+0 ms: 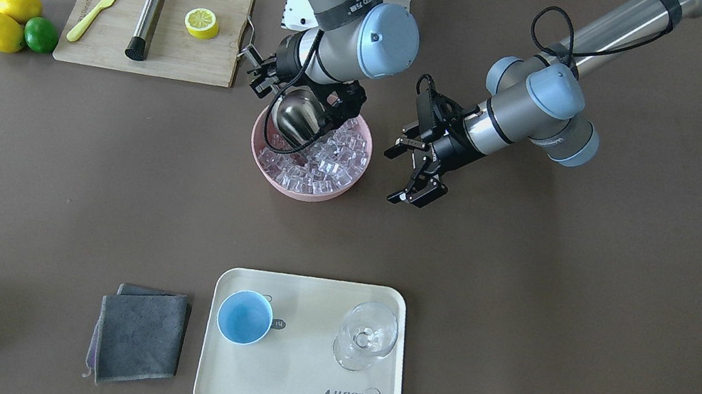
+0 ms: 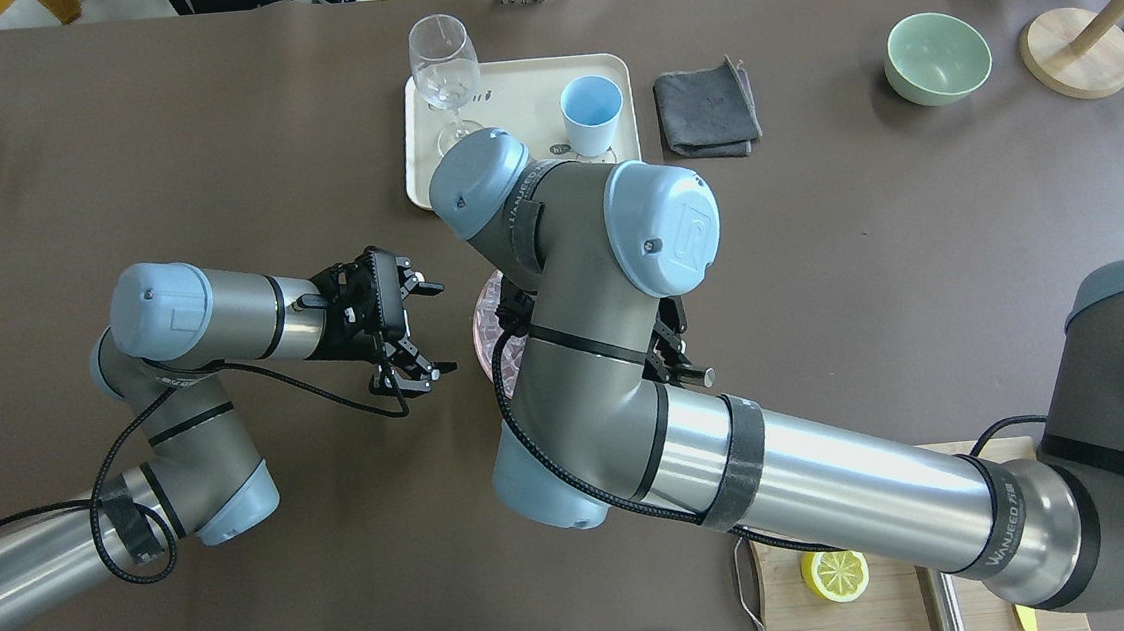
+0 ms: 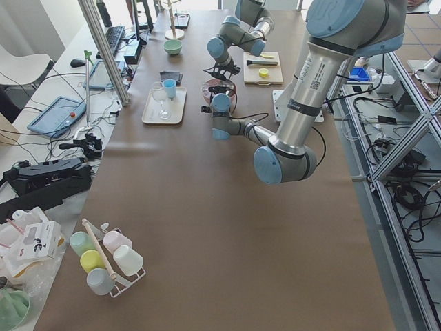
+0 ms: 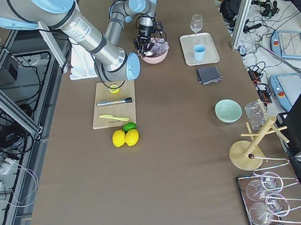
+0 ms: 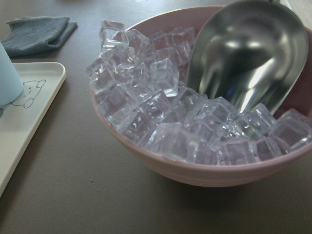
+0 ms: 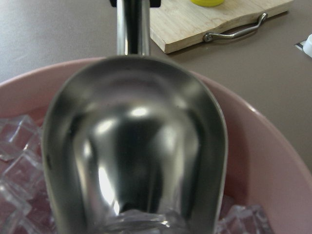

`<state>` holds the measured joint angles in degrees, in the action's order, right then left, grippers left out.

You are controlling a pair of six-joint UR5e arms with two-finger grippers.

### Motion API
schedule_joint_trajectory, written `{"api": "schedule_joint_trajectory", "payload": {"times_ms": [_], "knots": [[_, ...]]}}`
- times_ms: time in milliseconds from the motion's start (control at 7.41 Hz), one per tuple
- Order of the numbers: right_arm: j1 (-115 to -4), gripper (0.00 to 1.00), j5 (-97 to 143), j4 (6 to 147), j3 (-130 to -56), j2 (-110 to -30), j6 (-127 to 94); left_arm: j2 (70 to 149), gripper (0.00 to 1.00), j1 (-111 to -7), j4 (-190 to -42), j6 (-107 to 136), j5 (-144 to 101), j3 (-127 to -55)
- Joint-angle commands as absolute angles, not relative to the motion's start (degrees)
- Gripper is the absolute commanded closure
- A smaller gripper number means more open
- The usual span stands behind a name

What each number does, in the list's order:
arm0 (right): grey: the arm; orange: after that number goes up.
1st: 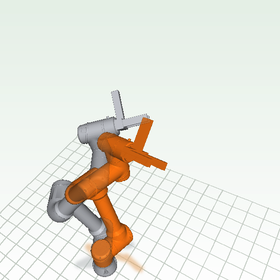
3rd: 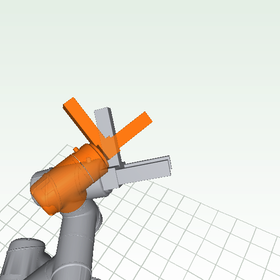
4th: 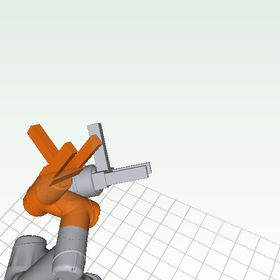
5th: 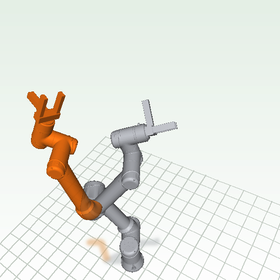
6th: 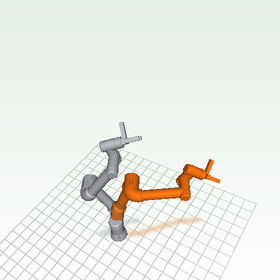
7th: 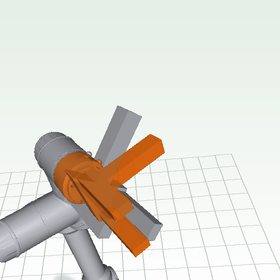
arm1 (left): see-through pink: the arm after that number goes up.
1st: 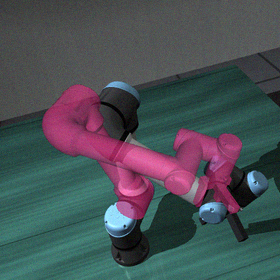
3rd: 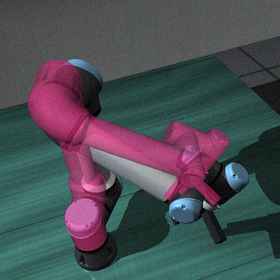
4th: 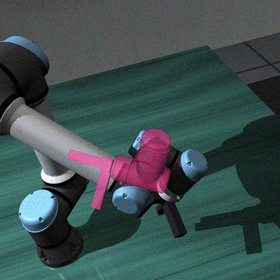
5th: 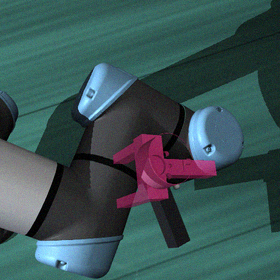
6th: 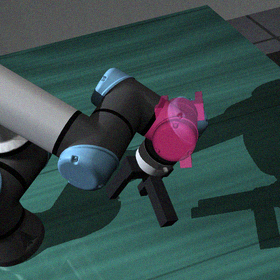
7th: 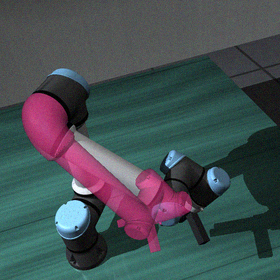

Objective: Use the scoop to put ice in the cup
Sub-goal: 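Drag the scoop through the ice cubes toward the robot to fill it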

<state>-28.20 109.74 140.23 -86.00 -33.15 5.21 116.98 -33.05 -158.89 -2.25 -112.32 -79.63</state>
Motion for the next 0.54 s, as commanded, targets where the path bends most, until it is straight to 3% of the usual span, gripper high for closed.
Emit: {"api": "schedule_joint_trajectory", "payload": {"times_ms": [0,405], "knots": [[-28.04,1.00,108.99,136.23,-90.78,-36.47,5.36,116.90,0.01,-33.05,-158.91,-2.20,-112.32,-79.72],[-28.04,1.00,106.62,129.22,-96.75,-41.73,5.36,116.89,0.01,-33.05,-158.91,-2.20,-112.32,-79.80]]}}
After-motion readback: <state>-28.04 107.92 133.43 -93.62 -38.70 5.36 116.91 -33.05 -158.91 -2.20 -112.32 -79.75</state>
